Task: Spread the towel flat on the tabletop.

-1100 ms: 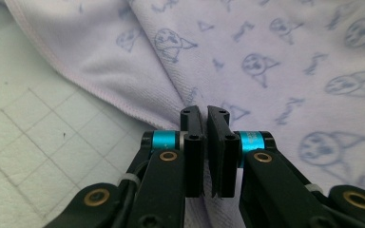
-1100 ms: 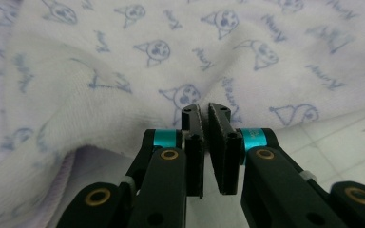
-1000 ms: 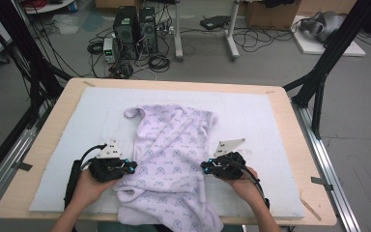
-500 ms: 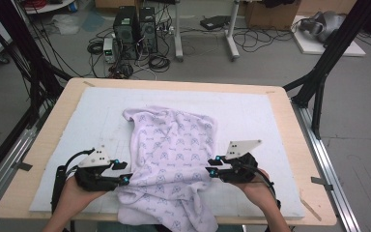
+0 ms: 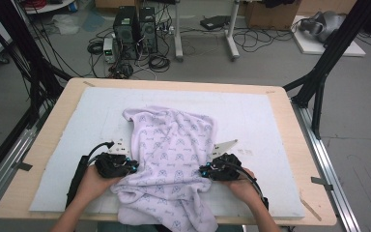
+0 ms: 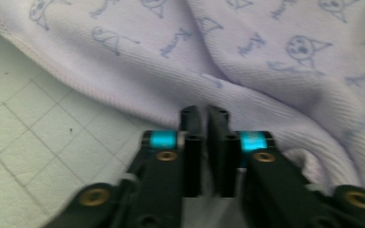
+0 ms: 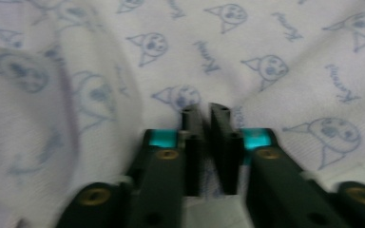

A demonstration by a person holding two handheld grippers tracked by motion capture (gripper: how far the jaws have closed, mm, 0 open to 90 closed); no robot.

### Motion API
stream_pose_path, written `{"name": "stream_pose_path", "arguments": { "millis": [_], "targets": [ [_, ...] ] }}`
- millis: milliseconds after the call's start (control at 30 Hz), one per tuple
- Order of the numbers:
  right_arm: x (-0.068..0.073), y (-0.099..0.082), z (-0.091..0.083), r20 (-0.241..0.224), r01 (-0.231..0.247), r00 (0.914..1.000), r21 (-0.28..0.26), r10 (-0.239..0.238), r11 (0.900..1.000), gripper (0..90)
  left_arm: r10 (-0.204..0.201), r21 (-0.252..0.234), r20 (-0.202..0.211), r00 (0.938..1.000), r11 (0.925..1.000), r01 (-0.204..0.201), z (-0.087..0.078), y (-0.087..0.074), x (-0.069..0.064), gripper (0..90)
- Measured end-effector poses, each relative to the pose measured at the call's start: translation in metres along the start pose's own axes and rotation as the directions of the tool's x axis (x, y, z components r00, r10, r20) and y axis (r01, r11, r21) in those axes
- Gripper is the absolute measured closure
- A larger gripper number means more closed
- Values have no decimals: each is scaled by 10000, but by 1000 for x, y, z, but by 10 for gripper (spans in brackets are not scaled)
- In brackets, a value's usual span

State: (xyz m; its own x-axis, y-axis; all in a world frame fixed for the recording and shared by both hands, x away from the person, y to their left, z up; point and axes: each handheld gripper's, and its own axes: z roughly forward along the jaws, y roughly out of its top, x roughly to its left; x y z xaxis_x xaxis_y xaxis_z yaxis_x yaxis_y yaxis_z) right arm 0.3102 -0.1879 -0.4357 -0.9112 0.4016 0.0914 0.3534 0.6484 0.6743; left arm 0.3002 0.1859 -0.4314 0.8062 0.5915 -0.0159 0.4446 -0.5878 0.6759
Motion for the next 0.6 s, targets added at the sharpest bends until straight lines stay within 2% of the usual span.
{"name": "stream_pose_path", "arguments": {
  "millis": [100,233,367,467,500,533,567,600],
  "targets": [
    [7,1,-4,-145,265,9995,-32,-266,9996,872,223,-180,-131,9997,9996,-226,-10,-4,-7,875],
    [18,0,-17,-360,433,9983,-467,-450,9980,875,17,-511,-103,9999,9987,-22,-25,-17,-12,880],
    [30,-4,-28,-921,579,9938,-505,-624,9970,874,-154,-820,-2,9999,9965,153,-45,-27,-16,880],
    [35,-3,-39,-1374,597,9877,-1059,-741,9926,838,-185,-1026,-86,9998,9946,175,-58,-31,-16,878],
    [36,-2,-42,-1297,617,9886,-1185,-770,9910,798,-221,-1119,-160,9996,9935,202,-62,-30,-15,873],
    [34,1,-46,-902,725,9924,-1239,-840,9896,748,-303,-1231,-253,9992,9920,269,-64,-27,-12,847],
    [30,4,-48,-536,674,9958,-1145,-740,9911,715,-384,-1287,-289,9988,9911,344,-63,-25,-11,749],
    [26,5,-48,-426,632,9967,-1134,-684,9915,690,-425,-1414,-261,9988,9892,384,-61,-21,-9,689]
  ]
}}
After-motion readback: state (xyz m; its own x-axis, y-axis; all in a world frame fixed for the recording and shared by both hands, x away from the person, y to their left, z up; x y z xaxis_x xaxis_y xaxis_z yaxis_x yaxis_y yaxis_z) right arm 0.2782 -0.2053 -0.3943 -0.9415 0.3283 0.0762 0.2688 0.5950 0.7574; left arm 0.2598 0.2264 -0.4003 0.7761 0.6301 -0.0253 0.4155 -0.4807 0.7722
